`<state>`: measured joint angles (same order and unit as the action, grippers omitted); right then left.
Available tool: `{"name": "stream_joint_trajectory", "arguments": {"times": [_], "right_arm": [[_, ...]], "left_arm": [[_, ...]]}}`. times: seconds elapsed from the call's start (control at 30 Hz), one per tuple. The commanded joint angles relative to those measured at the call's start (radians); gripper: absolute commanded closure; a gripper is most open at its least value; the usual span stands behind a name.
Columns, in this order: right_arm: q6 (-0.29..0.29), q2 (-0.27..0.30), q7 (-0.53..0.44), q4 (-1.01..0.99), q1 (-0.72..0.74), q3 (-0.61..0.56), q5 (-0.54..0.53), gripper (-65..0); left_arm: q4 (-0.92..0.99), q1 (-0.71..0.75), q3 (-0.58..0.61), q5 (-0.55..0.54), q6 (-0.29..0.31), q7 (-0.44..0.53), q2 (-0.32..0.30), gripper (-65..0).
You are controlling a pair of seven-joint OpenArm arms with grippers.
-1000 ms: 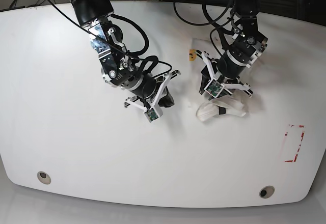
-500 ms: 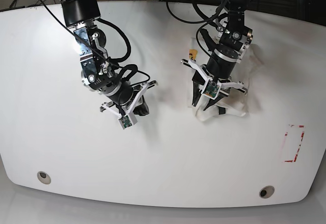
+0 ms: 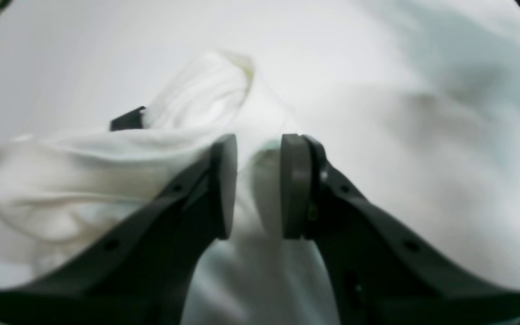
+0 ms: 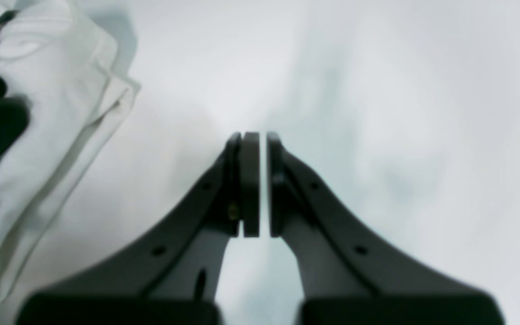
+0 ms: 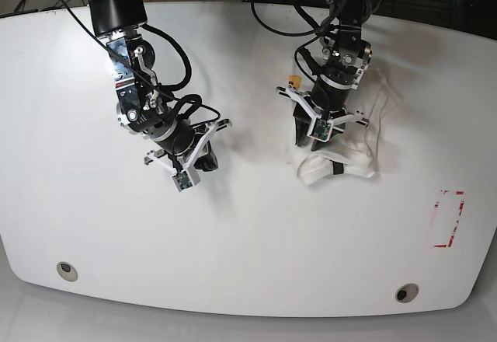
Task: Layout the t-shirt on the table in an organized manner, then fold the t-shirt properly
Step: 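Drag the shirt bundle with the left gripper away from the right gripper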
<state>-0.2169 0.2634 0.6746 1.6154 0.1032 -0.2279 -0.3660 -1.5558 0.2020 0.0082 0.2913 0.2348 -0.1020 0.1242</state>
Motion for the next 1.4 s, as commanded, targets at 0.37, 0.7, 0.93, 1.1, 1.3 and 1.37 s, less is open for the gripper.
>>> {"name": "stream_joint_trajectory", "arguments": {"times": [0.37,0.7,0.93,1.1,1.3,1.37], "right_arm": [[-0.006,0.009,-0.022,0.021,-0.001,0.017,-0.006,-1.8],[-0.006,0.009,-0.022,0.023,-0.016,0.035,-0.006,-1.8],[-0.006,0.009,-0.022,0.069,-0.024,0.035,-0.001,-1.8],[-0.006,0.009,-0.017,0.087,-0.033,0.035,-0.001,-1.8],[-0.006,0.009,-0.019,0.087,-0.036,0.035,-0.001,-1.8],[-0.006,0.009,-0.019,0.087,-0.036,0.035,-0.001,-1.8]], "left_arm": [[0.062,-0.006,-0.121,-0.008,-0.002,0.043,-0.056,-14.7],[0.059,-0.005,-0.253,-0.01,0.074,0.038,-0.157,-14.7],[0.054,-0.006,-0.394,-0.01,0.177,0.038,-0.203,-14.7],[0.022,-0.006,-0.455,-0.011,0.216,0.038,-0.231,-14.7],[-0.099,-0.002,-0.457,-0.011,0.26,0.032,-0.229,-14.7],[-0.145,0.001,-0.452,-0.011,0.275,0.008,-0.219,-14.7]]}}
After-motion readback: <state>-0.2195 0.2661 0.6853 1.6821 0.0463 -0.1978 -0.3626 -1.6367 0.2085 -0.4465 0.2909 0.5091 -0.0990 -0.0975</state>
